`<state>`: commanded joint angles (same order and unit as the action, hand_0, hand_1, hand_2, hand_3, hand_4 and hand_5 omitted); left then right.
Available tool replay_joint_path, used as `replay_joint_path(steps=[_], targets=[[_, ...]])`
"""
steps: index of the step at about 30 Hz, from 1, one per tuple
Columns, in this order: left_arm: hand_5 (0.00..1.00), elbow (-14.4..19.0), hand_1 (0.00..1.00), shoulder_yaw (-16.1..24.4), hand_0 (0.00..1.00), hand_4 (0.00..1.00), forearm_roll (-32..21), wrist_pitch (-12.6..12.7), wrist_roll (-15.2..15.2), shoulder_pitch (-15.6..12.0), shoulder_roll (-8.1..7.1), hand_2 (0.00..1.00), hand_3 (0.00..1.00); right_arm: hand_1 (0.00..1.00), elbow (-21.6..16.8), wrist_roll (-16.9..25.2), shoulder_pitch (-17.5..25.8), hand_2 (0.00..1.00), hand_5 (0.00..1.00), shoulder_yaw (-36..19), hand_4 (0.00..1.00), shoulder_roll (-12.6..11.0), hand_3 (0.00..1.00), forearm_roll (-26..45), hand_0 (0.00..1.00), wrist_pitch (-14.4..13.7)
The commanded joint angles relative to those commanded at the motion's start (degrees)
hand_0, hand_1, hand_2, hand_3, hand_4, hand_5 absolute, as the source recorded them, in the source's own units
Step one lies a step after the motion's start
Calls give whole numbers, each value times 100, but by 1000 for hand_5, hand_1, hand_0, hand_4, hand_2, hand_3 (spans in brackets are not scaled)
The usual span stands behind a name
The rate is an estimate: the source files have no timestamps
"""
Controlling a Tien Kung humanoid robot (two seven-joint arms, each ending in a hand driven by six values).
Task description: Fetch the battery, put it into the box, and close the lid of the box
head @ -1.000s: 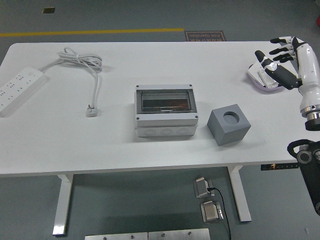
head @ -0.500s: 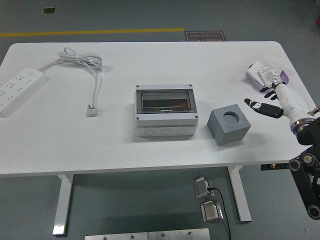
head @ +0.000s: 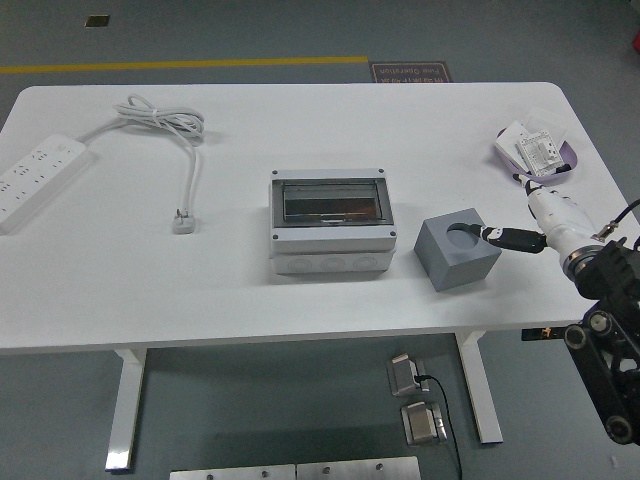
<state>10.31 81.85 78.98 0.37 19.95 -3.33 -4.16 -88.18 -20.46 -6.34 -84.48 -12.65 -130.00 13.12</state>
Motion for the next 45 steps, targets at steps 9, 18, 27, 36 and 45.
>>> replay_joint_path(steps=[9,18,27,36,45], targets=[[100,0,635,2,605,766,4,1,7,6,11,629,639,998,13,49,-28,998,593,259,998,35,998,0,998,-126],[95,0,635,19,605,761,20,6,28,9,4,629,637,998,88,62,-258,998,612,673,998,63,998,0,998,-171],[88,0,635,36,605,757,48,1,25,33,22,629,637,998,254,54,-345,998,619,1015,998,79,998,5,998,-133],[85,0,635,39,605,754,65,1,18,47,12,627,636,998,402,-3,-387,998,627,1157,998,128,998,0,998,-20],[84,0,635,39,605,753,62,3,19,53,6,626,635,998,413,-7,-402,998,631,1113,998,131,998,0,998,-44]])
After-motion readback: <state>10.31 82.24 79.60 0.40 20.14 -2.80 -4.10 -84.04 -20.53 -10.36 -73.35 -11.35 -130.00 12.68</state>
